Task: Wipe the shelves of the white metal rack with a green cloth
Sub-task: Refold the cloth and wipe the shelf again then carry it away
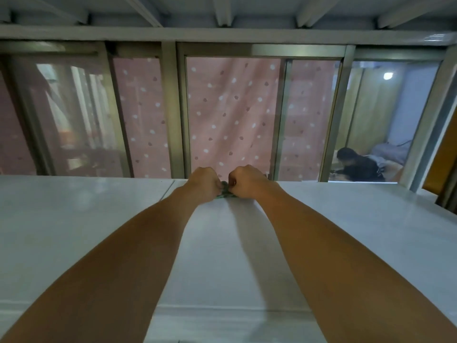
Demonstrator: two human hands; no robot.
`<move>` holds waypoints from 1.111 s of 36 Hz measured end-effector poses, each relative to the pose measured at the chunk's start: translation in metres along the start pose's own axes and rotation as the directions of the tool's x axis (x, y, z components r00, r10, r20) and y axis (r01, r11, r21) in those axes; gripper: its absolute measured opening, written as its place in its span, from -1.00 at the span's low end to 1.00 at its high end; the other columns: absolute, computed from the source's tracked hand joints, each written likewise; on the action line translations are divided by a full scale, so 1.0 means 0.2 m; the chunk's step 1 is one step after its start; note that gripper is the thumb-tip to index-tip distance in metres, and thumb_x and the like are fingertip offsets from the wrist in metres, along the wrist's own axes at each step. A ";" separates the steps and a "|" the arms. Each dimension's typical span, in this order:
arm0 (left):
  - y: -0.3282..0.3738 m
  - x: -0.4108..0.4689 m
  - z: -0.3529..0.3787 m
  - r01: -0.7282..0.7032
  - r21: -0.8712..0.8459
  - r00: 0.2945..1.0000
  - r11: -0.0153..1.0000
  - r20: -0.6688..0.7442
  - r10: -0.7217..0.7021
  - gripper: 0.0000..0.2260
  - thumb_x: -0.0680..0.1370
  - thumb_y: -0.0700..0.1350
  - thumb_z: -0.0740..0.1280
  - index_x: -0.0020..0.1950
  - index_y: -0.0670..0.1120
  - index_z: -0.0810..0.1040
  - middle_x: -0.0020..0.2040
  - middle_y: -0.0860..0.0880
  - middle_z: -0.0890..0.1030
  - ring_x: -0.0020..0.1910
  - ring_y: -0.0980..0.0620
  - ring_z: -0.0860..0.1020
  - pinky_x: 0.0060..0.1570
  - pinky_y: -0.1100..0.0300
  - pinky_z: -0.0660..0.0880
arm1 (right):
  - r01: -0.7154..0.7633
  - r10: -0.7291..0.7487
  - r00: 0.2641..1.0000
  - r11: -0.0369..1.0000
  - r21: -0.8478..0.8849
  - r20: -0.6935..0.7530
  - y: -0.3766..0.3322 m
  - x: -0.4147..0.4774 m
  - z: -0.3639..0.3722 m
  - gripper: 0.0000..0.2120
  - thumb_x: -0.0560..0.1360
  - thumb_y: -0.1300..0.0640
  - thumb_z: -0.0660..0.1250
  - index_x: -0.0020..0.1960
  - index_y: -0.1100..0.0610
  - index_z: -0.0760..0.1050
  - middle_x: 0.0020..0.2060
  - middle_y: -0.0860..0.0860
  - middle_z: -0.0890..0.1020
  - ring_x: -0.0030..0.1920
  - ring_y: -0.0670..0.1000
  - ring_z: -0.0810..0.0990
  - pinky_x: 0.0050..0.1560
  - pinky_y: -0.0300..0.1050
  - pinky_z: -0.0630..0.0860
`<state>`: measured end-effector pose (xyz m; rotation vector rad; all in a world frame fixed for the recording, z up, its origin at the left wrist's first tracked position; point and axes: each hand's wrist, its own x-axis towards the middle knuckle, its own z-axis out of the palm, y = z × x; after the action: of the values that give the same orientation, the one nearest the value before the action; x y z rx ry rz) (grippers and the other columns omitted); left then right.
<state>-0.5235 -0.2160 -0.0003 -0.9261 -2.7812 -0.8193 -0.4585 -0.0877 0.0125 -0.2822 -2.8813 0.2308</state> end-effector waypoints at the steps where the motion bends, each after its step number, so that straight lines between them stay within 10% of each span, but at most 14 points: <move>1: 0.01 -0.04 -0.01 -0.005 -0.004 1.000 1.000 0.000 0.005 -0.84 0.48 -0.16 0.43 -0.05 -0.22 0.74 -0.12 -0.18 0.70 -0.08 -0.15 0.63 0.03 0.01 0.60 | -0.002 0.002 1.000 1.000 0.002 0.000 -0.01 -0.04 -0.01 -0.81 0.50 0.09 0.36 0.05 0.07 0.68 -0.03 0.11 0.66 -0.05 0.13 0.61 -0.08 -0.13 0.49; 40: 0.30 -1.43 -0.23 -0.086 -0.015 0.996 0.996 0.027 0.087 -0.82 0.51 -0.14 0.44 0.08 -0.10 0.73 -0.07 -0.07 0.71 -0.15 0.00 0.58 -0.14 0.22 0.51 | -0.047 0.045 0.997 0.998 -0.030 -0.062 -0.40 -1.46 -0.19 -0.83 0.56 0.12 0.32 0.11 0.08 0.61 -0.02 0.07 0.64 -0.03 0.08 0.58 -0.05 -0.11 0.51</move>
<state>-0.2602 -0.3510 -0.0063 -1.0597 -2.7395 -0.8194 -0.1841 -0.2213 0.0004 -0.3553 -2.8223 0.1816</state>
